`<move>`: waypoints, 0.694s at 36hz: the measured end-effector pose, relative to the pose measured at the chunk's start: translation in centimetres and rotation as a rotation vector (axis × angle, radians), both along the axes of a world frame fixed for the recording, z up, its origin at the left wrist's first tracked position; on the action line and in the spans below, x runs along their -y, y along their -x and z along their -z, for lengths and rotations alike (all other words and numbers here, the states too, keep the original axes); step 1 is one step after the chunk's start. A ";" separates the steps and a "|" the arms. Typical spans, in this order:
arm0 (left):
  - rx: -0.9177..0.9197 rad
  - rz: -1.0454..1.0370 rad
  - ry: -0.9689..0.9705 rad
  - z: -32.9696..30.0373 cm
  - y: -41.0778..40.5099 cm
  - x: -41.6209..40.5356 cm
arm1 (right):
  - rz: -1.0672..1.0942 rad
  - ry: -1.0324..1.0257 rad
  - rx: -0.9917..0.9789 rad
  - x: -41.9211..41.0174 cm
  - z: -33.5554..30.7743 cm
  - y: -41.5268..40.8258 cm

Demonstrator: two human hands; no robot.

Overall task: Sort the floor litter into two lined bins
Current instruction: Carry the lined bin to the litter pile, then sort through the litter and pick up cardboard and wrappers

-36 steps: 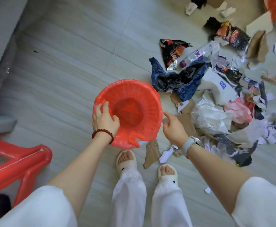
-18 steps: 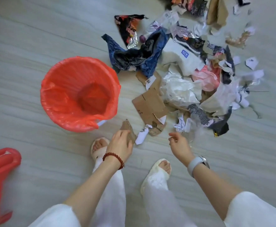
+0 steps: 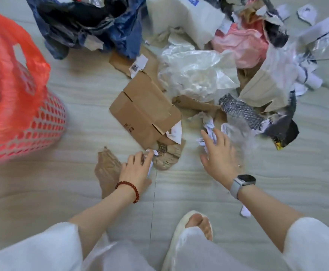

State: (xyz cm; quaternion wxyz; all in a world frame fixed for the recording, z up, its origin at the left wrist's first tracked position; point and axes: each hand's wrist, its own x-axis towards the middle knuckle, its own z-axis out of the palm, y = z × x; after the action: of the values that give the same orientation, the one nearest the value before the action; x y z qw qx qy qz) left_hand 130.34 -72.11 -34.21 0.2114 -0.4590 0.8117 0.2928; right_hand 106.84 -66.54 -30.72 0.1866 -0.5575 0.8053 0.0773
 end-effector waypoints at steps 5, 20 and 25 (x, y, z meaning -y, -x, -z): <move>-0.268 0.199 0.193 1.4 -0.5 0.3 | 0.018 -0.001 -0.002 0.2 3.2 0.1; -0.750 0.494 0.339 -2.8 6.2 4.5 | 0.588 0.802 0.488 -1.2 -4.6 0.6; -0.719 0.533 0.430 -1.8 7.5 3.5 | 0.528 0.536 0.135 -5.4 -2.8 3.3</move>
State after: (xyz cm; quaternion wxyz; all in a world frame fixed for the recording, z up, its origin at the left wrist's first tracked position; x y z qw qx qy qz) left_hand 122.81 -75.64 -32.44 -0.1140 -0.1386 0.9644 0.1943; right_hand 103.56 -61.16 -27.96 0.1001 -0.3635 0.8987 -0.2238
